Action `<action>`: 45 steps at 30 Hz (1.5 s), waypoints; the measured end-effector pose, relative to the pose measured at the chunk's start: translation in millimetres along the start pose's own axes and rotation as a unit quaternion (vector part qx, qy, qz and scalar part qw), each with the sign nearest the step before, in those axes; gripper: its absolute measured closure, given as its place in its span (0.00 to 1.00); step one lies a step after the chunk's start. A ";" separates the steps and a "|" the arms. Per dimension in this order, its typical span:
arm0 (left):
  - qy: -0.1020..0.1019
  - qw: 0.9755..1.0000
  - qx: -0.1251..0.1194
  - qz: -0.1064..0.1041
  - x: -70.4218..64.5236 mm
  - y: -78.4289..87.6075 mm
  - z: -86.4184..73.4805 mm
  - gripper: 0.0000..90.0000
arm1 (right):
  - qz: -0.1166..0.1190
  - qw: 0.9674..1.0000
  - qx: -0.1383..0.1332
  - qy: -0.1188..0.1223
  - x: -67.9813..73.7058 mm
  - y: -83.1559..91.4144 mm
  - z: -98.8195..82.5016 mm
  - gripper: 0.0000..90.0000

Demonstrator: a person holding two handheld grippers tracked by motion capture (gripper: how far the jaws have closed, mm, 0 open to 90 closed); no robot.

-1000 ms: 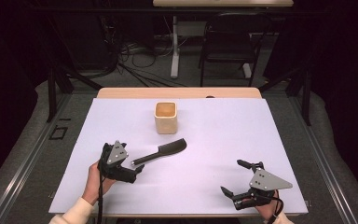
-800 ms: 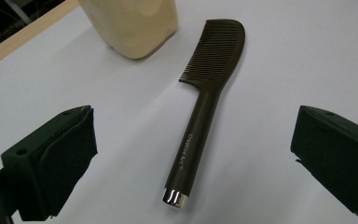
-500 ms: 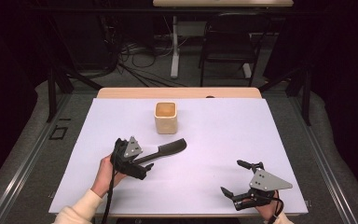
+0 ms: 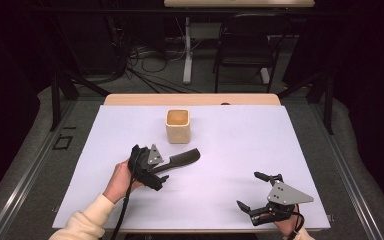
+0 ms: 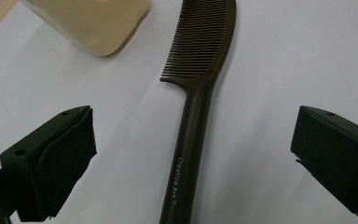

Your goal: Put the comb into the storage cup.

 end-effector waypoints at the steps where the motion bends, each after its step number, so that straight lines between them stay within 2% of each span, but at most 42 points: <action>1: -0.001 1.000 0.005 -0.001 1.1 -1.2 0.8 0.00 | 0.000 1.000 -0.001 -0.001 -0.1 -0.4 -0.2 0.00; 8: 0.001 0.999 0.035 -0.001 6.0 -9.2 6.0 0.00 | 0.001 1.000 0.001 -0.002 -0.3 0.1 -0.6 0.00; 12: -0.005 0.999 0.053 -0.002 7.8 -10.9 9.5 0.00 | 0.000 1.000 0.003 -0.003 0.2 0.0 -0.6 0.00; 17: -0.008 0.996 0.089 -0.010 9.3 -17.0 12.9 0.00 | -0.002 1.000 0.007 -0.002 0.4 -1.2 -0.9 0.01; 26: -0.021 0.993 0.119 -0.014 7.2 -29.6 20.7 0.01 | -0.001 1.000 0.006 -0.002 0.1 -0.2 -0.9 0.01; 31: -0.026 0.990 0.136 -0.024 7.5 -34.9 25.1 0.19 | 0.000 1.000 0.007 -0.003 0.2 -0.5 -1.0 0.01; 33: -0.028 0.988 0.147 -0.028 8.6 -37.1 26.7 0.21 | 0.001 1.000 0.007 -0.005 0.1 -0.9 -1.4 0.01; 35: -0.033 0.986 0.158 -0.035 8.7 -39.2 28.2 0.31 | 0.001 1.000 0.007 -0.006 0.1 -0.6 -1.4 0.01; 37: -0.039 0.984 0.169 -0.039 8.3 -40.9 29.4 0.34 | 0.001 1.000 0.007 -0.006 0.2 -0.6 -1.5 0.01; 43: -0.041 0.981 0.181 -0.061 8.7 -44.3 35.6 0.54 | 0.001 1.000 0.007 -0.004 0.2 -0.5 -1.4 0.01; 45: -0.040 0.979 0.188 -0.069 9.0 -45.7 38.2 0.55 | 0.001 1.000 0.007 -0.004 0.1 -0.5 -1.5 0.01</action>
Point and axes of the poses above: each handheld gripper's, and its own axes: y roughly backward along the jaws, z roughly out of its top, x roughly to its left, the point moved 1 cm from there along -y, roughly forward along the jaws, and after that the axes turned 3 degrees about -x, right-handed, at the moved point
